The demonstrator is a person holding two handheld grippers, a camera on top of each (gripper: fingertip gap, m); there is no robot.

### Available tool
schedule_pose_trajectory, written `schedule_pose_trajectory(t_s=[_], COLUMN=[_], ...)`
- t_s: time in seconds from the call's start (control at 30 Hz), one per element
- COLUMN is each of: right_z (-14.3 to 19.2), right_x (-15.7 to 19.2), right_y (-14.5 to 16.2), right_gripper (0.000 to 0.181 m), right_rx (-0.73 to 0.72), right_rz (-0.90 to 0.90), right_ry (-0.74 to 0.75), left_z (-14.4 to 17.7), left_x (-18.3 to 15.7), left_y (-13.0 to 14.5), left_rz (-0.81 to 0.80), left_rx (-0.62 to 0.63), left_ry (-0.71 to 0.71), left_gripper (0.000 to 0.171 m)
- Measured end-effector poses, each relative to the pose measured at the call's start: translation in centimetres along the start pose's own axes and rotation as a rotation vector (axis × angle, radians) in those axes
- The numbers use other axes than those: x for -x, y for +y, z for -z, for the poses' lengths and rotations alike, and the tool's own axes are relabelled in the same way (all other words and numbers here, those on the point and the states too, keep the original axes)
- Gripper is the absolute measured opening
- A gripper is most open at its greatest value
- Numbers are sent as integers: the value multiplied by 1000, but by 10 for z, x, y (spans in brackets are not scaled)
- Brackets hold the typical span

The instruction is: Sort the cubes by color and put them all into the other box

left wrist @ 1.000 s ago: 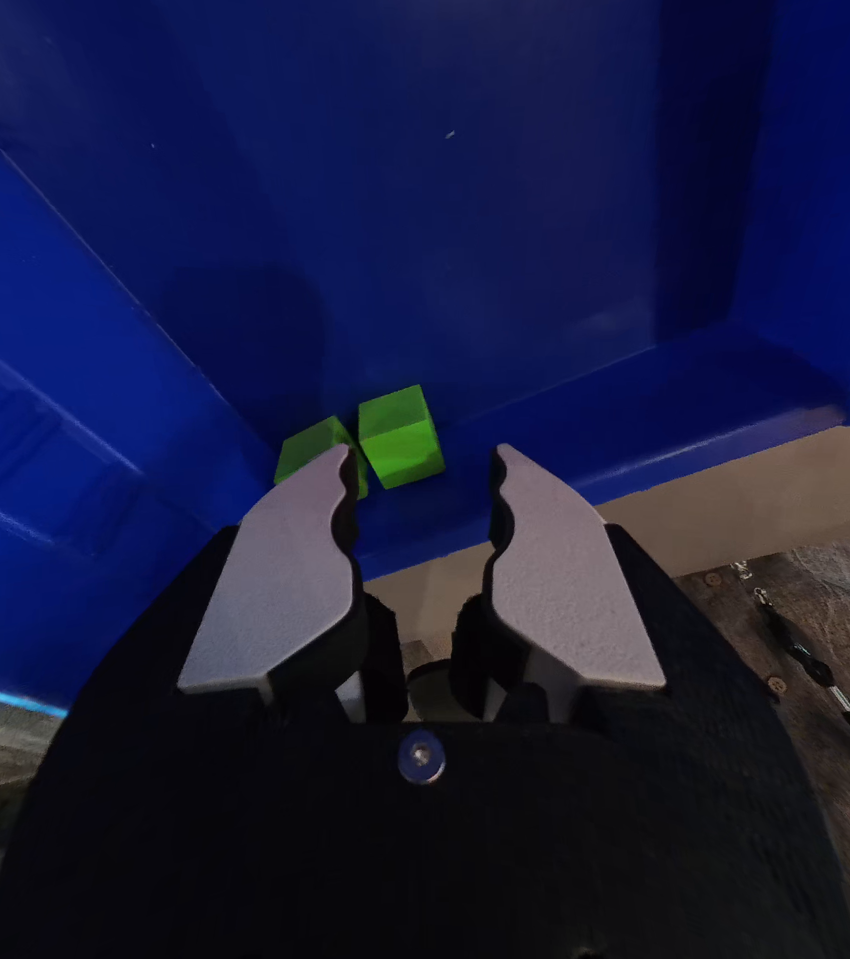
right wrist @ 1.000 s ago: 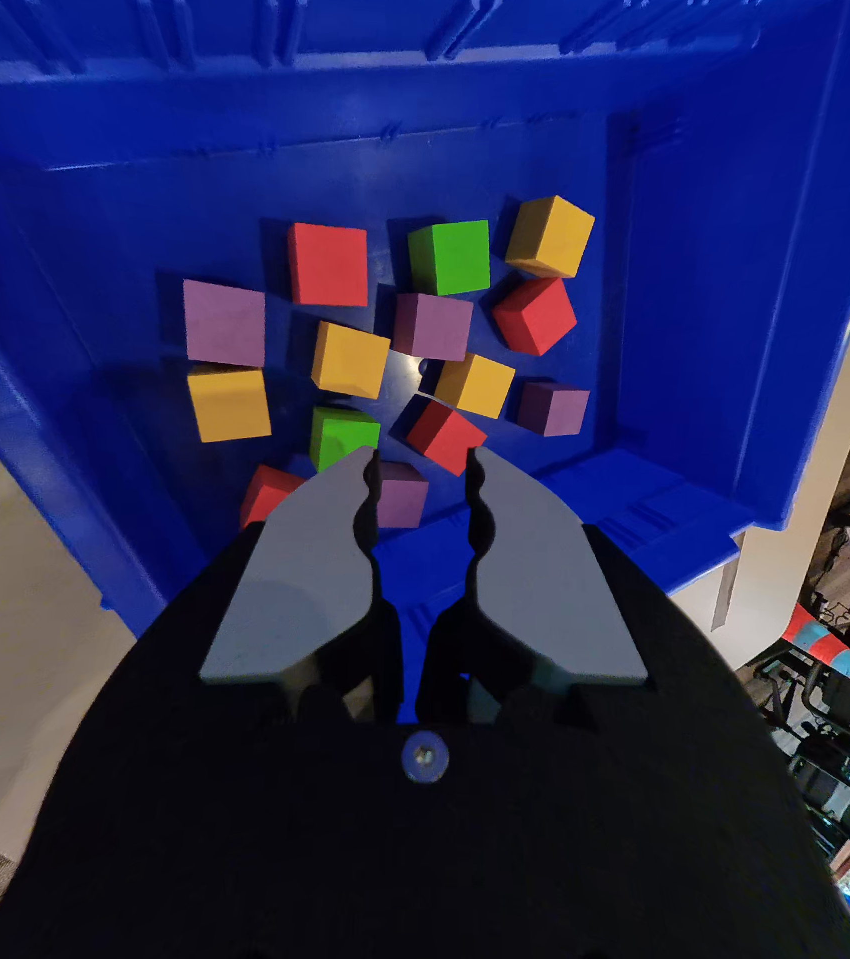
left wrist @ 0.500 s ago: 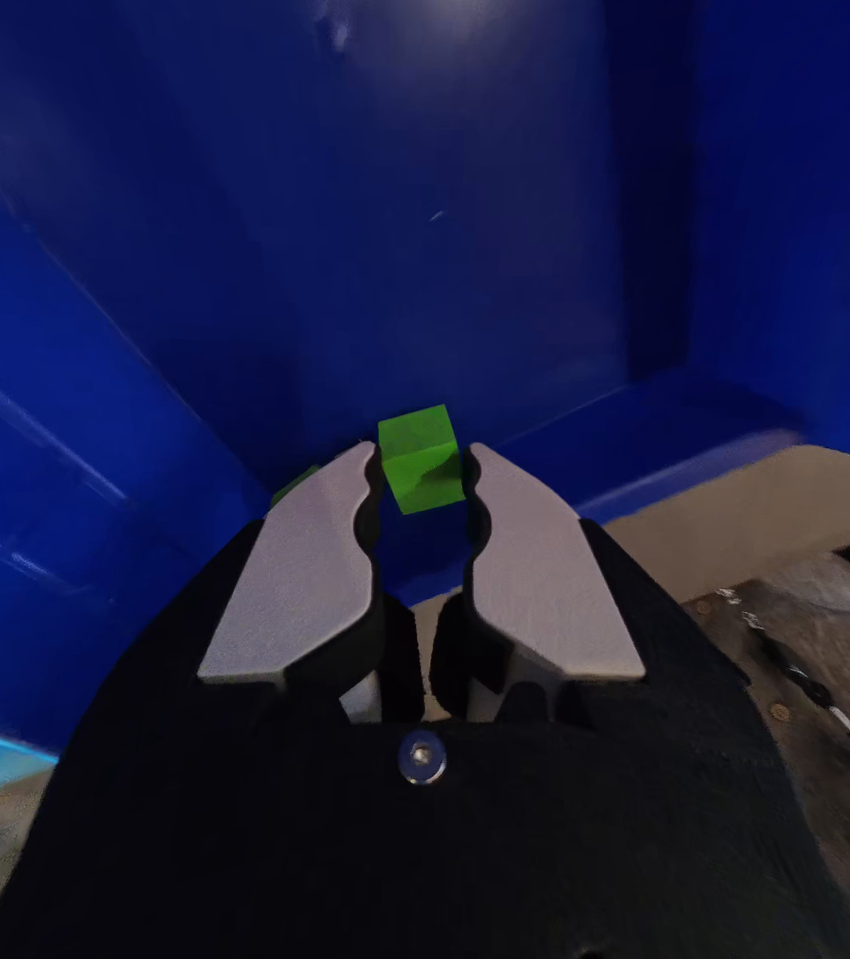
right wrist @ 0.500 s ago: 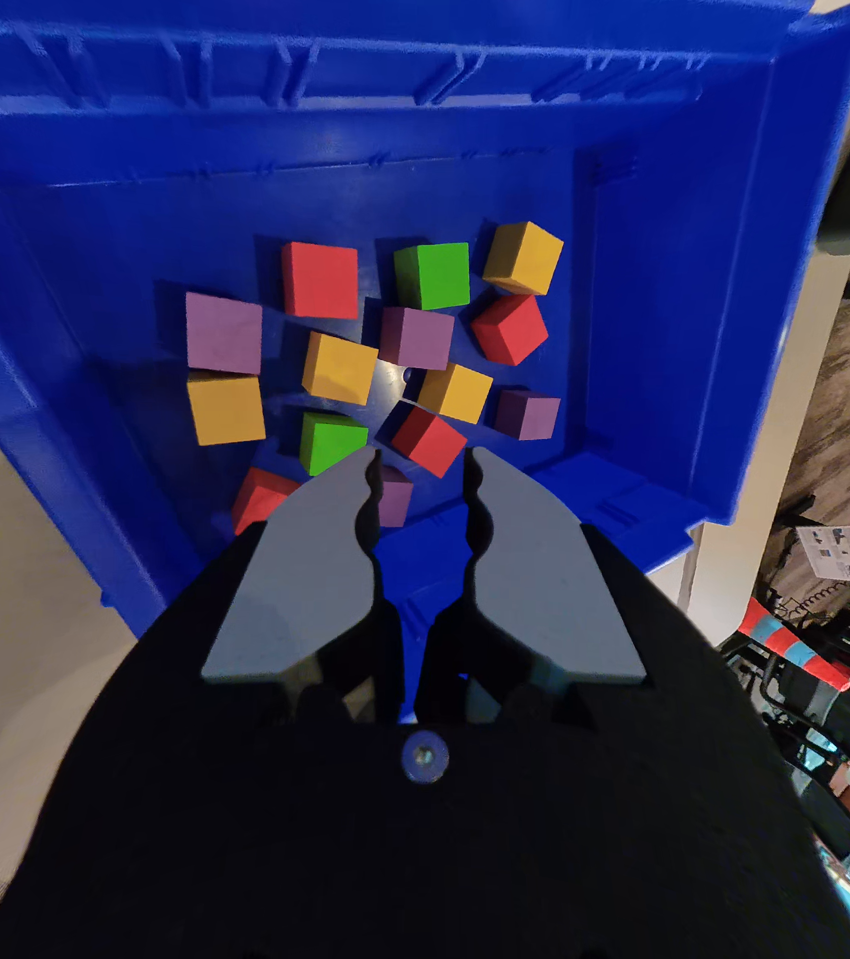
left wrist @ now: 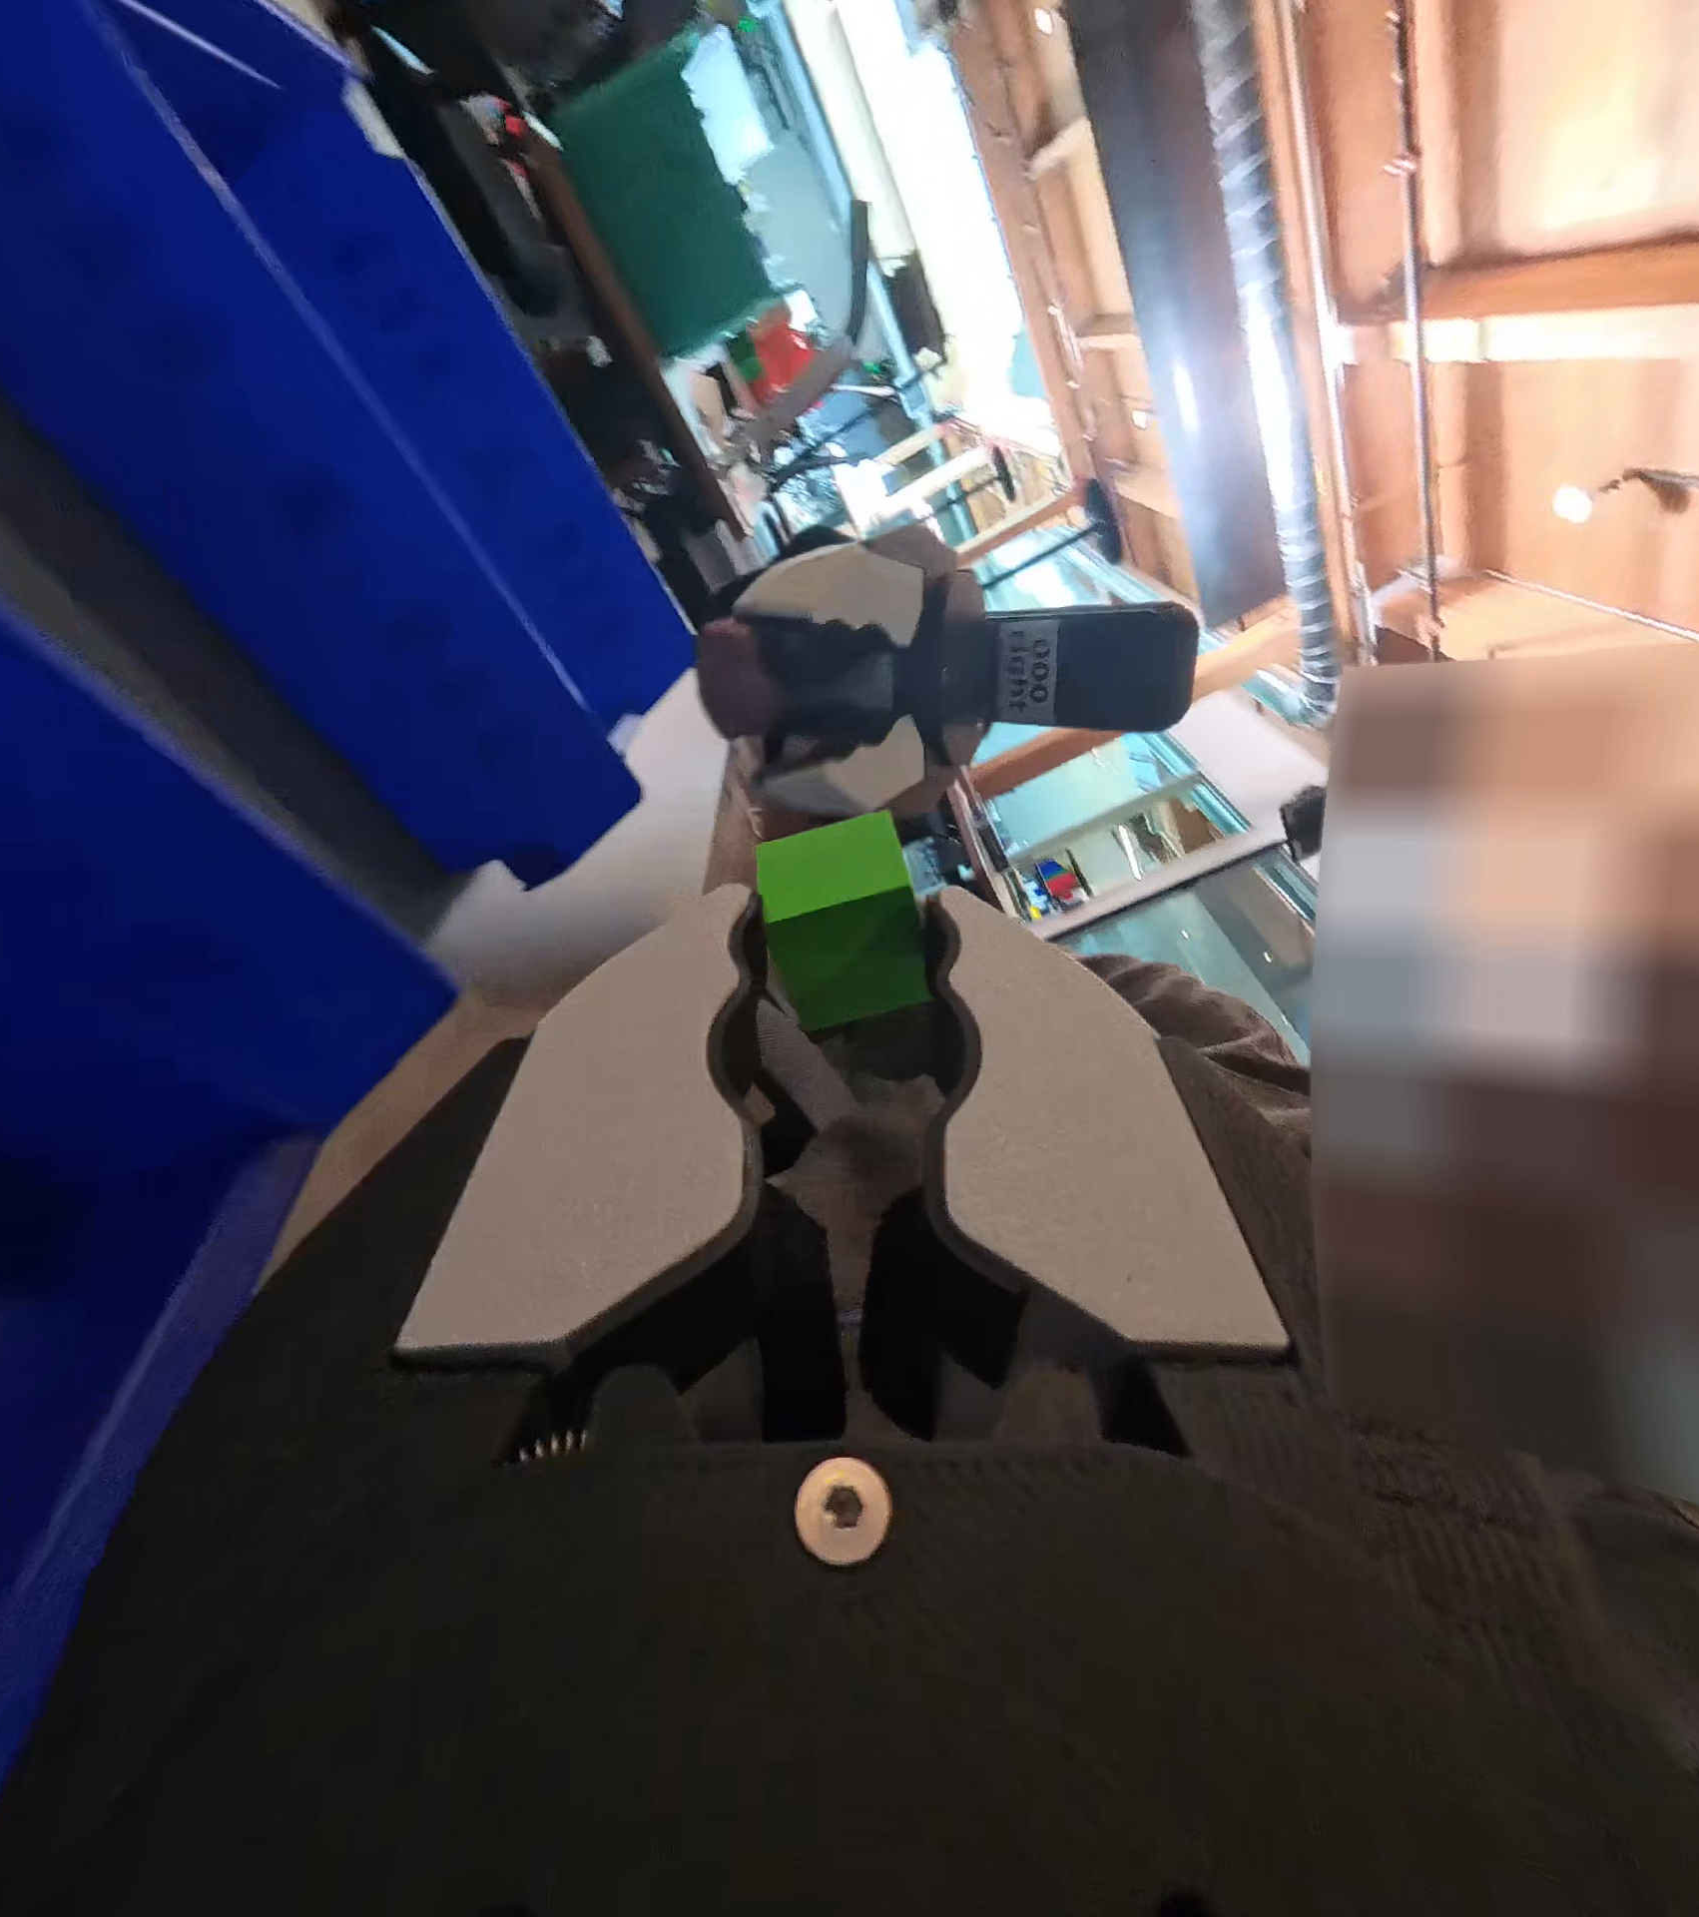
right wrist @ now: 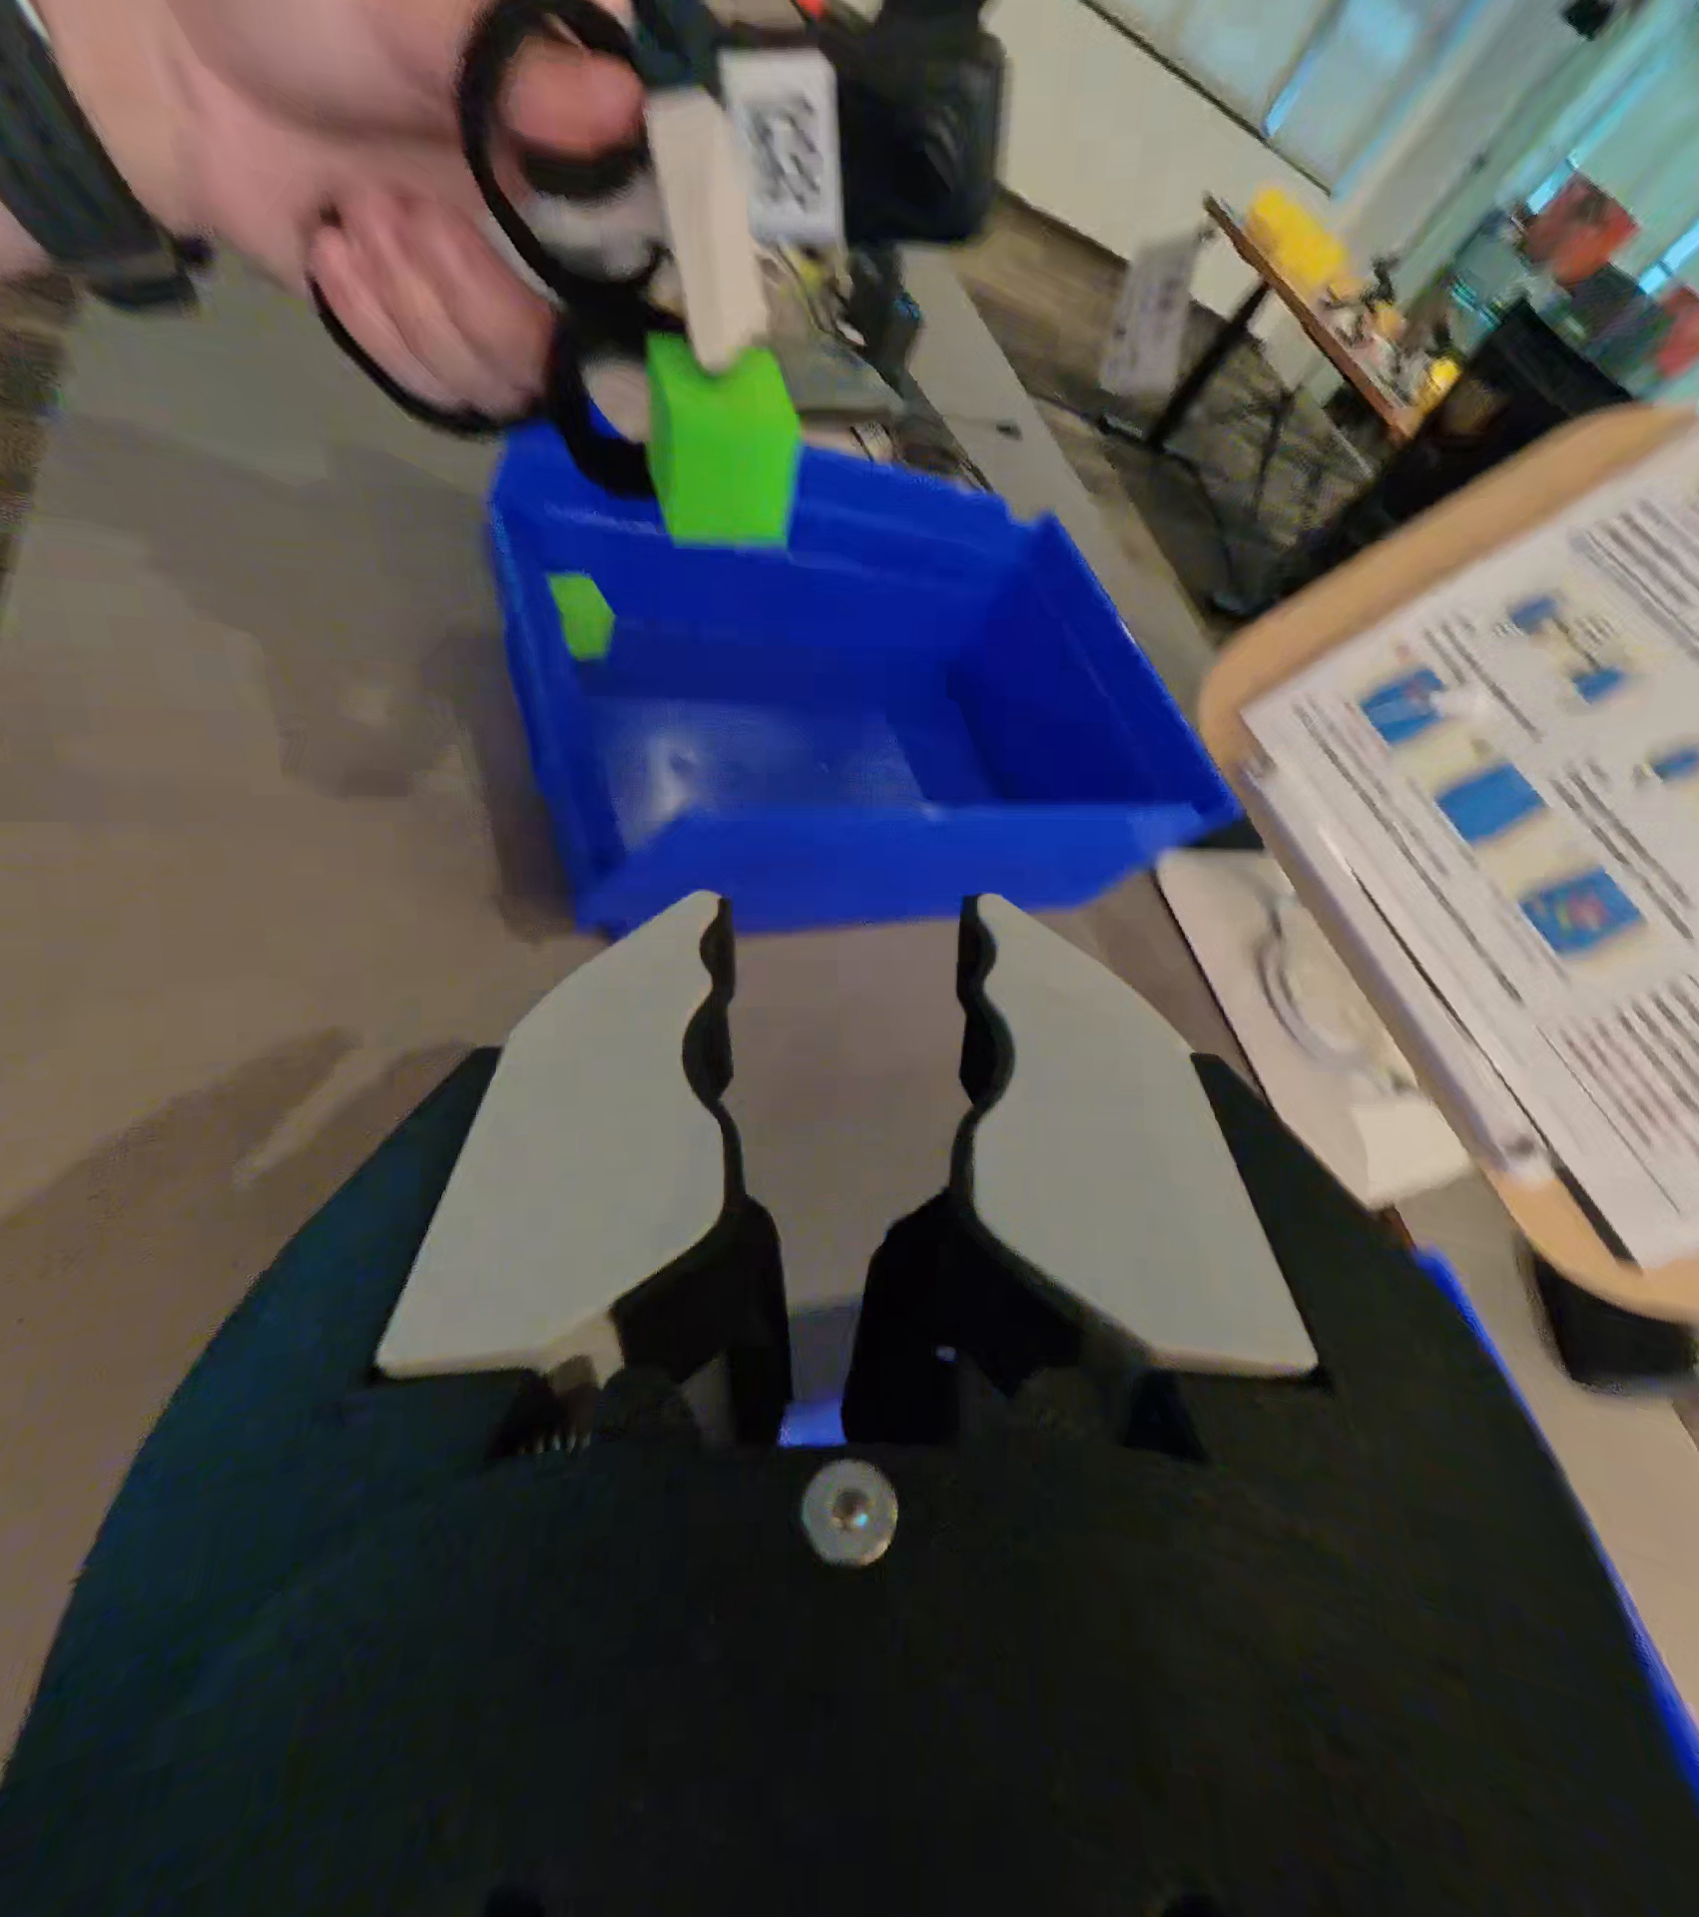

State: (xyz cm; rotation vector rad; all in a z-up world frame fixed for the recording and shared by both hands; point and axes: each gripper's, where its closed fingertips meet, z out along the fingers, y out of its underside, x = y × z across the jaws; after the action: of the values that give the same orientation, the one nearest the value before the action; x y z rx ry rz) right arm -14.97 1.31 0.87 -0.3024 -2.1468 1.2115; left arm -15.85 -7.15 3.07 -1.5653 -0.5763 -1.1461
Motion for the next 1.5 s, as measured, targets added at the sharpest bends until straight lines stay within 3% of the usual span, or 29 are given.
schedule_pose_trajectory(t_s=[0.13, 0.3, 0.57, 0.63, 0.77, 0.87, 0.93, 1.1, 1.2, 1.33, 1.5], right_z=[-34, -50, -53, -40, 15, 65, 86, 105, 118, 116, 113], right_x=[24, 41, 48, 37, -45, -117, -142, -134, -120, -112, -105], right_y=[-42, -71, -73, -66, -17, 55, 102, 215, 253, 273, 287], right_gripper=[44, 35, 29, 29, 29, 29, 29, 30, 30, 30, 31], right_rx=[-93, -165, -140, -102, 124, 466, 666, 1171, 1392, 1453, 1498], right_rz=[41, 71, 138, 159, 118, -32, -91, -166, -237, -302, -344], right_ry=[-41, -70, -43, -14, 150, 196, 171, -57, -170, -216, -232], left_z=[-13, -17, -7, 3, 35, 50, 51, 46, 47, 60, 94], left_x=[-15, -23, -25, -26, -16, -19, -21, -24, -21, -3, 48], left_y=[11, 20, 22, 13, -5, -12, -15, -18, -17, -18, -21], left_rz=[-37, -46, -50, -80, -177, -212, -229, -273, -275, -260, -244], left_rx=[48, 78, 33, -33, -184, -241, -235, -205, -193, -198, -159], left_ry=[31, 59, 96, 70, -128, -165, -175, -211, -232, -355, -789], left_gripper=[29, 29, 30, 47, 47, 43, 41, 38, 38, 38, 40])
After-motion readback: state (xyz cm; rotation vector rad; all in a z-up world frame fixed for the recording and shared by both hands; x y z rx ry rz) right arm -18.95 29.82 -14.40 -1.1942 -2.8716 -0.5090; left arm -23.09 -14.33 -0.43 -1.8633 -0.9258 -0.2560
